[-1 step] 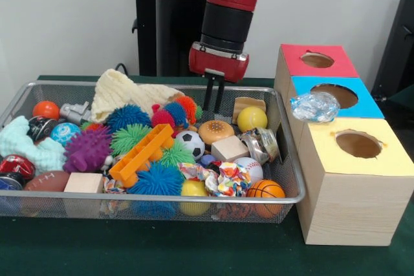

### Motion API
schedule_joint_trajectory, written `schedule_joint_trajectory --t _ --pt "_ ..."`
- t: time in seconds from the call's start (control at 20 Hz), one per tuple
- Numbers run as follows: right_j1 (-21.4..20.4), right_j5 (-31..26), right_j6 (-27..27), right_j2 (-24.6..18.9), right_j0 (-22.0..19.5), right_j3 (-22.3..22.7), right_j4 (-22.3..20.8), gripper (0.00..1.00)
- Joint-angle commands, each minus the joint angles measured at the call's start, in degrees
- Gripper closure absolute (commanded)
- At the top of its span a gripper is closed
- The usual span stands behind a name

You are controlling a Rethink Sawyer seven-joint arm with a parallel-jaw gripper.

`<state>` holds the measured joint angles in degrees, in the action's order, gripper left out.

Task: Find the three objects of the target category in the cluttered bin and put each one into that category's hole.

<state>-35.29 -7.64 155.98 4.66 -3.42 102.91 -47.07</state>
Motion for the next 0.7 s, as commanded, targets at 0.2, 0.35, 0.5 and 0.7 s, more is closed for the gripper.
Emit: schedule_joint_trajectory --t 0.2,0.35,0.5,0.7 --pt "-0.96 -8.84 1.70 -0.49 4.55 -6.30 6.07 1.00" --pt "-2.07 -9.35 1.68 -0.33 5.35 -5.26 7.34 1.00" --pt "-2.30 -9.36 2.22 0.52 6.58 -5.03 8.03 1.00" --pt "-2.04 -9.24 2.32 1.59 7.77 -5.21 8.68 1.00"
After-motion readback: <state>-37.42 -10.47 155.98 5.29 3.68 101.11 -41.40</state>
